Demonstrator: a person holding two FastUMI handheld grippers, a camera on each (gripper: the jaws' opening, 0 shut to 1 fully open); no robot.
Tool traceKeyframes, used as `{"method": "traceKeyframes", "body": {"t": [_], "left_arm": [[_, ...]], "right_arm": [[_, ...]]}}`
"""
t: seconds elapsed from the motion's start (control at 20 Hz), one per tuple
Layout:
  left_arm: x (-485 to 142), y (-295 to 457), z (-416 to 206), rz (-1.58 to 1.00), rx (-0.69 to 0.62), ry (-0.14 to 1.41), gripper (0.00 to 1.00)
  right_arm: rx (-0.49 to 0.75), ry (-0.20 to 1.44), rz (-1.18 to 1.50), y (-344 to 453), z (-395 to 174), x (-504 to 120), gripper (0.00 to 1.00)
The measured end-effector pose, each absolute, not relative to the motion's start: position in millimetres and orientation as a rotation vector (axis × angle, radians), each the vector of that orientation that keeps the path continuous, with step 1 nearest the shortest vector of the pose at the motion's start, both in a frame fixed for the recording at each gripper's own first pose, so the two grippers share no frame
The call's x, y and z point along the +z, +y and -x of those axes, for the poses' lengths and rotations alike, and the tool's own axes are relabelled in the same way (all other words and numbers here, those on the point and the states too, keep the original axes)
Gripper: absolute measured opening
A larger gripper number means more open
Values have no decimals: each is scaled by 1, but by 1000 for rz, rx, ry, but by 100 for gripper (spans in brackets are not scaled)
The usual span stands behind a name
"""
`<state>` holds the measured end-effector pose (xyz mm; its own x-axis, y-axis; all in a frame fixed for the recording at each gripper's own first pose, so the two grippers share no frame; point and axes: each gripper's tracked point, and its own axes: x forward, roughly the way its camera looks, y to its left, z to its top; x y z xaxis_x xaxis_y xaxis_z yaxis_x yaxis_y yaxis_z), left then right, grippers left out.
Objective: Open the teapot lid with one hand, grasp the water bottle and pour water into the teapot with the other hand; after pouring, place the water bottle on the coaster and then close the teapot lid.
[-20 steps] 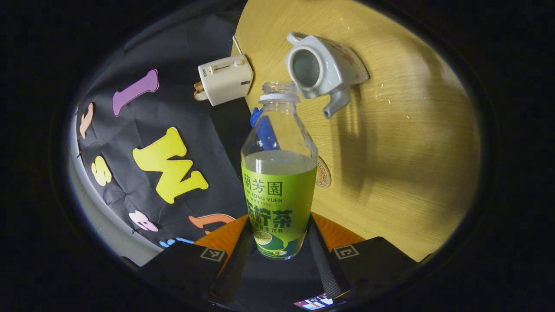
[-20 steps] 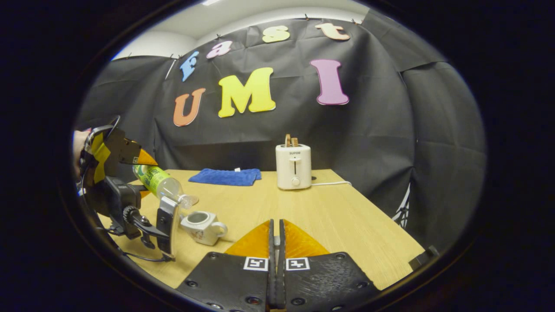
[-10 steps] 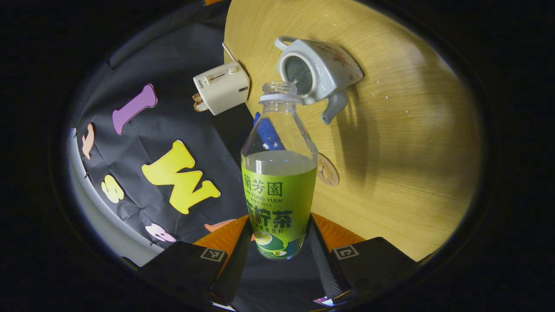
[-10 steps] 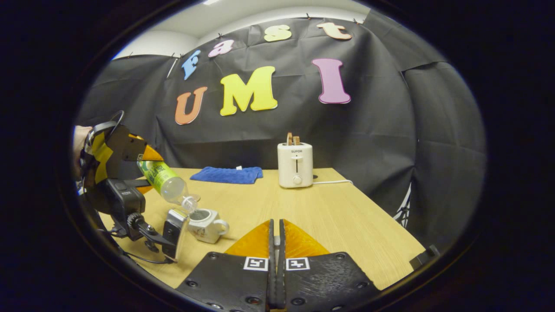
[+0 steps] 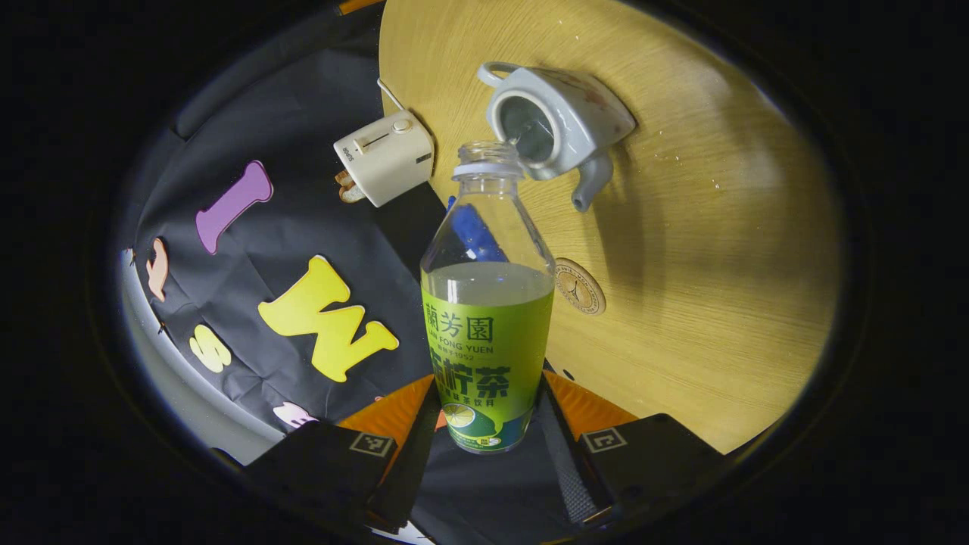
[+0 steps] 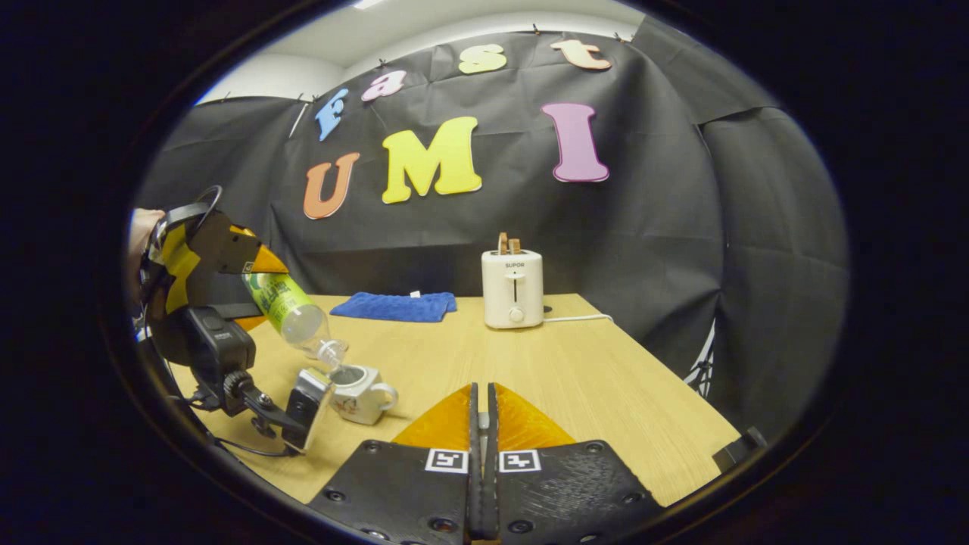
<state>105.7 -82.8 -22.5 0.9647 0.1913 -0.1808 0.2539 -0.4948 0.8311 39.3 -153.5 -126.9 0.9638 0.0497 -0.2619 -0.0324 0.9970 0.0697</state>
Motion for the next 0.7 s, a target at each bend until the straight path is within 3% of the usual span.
{"method": "traceKeyframes", "body": {"t": [0.7], "left_arm": [[-8,-94,-102,-2222,-63,308,75]], "right_arm": [[37,247,-86,-157,-34,-126,0]]}}
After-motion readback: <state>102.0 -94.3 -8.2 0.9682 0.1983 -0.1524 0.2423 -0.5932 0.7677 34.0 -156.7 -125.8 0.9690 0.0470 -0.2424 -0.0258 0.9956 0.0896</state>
